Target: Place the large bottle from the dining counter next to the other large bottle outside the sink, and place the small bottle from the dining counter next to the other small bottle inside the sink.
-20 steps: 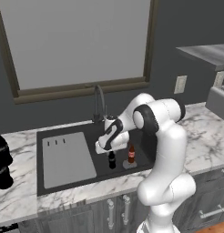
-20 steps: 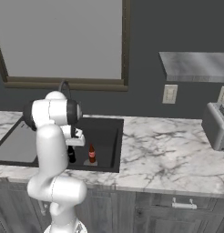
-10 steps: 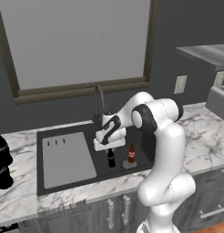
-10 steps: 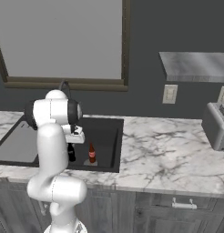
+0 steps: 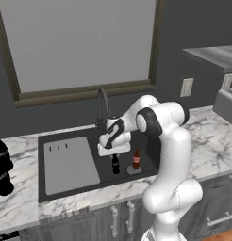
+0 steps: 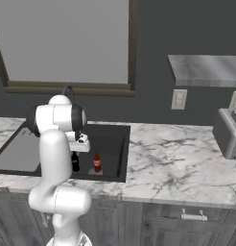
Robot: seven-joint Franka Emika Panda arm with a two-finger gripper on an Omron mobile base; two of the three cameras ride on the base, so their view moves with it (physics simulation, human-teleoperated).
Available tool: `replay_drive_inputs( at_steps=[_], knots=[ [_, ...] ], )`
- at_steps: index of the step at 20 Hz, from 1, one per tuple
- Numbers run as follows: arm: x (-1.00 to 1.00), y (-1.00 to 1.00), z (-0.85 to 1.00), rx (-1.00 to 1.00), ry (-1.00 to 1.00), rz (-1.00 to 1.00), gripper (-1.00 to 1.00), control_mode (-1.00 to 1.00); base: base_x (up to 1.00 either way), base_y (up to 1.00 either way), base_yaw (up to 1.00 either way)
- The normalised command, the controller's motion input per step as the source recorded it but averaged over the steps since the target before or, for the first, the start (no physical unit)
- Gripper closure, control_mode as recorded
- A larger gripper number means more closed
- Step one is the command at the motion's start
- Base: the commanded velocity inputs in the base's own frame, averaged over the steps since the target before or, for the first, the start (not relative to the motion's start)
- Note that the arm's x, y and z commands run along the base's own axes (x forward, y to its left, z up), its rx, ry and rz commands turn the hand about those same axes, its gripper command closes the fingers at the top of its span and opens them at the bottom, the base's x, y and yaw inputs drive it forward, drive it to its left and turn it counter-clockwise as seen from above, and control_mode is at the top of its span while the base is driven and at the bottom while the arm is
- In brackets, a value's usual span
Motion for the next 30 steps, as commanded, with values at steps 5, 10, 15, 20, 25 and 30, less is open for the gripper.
replay_drive_inputs(
  at_steps=[5, 10, 15, 20, 25, 30],
  knots=[
    [0.00, -0.04, -0.25, 0.00, -0.05, 0.00, 1.00, -1.00, 0.00, 0.00, 0.00],
    [0.00, 0.00, -0.30, 0.00, -0.09, 0.00, 1.00, -1.00, 0.00, 0.00, 0.00],
    [0.00, 0.00, -0.01, 0.00, 0.00, 0.00, -1.00, -1.00, 0.00, 0.00, 0.00],
    [0.00, 0.00, 0.00, 0.00, 0.00, 0.00, -1.00, -1.00, 0.00, 0.00, 0.00],
    [0.00, 0.00, 0.00, 0.00, 0.00, 0.00, -1.00, -1.00, 0.00, 0.00, 0.00],
    [-0.07, 0.00, 0.00, 0.00, 0.00, 0.00, -1.00, -1.00, 0.00, 0.00, 0.00]
  ],
)
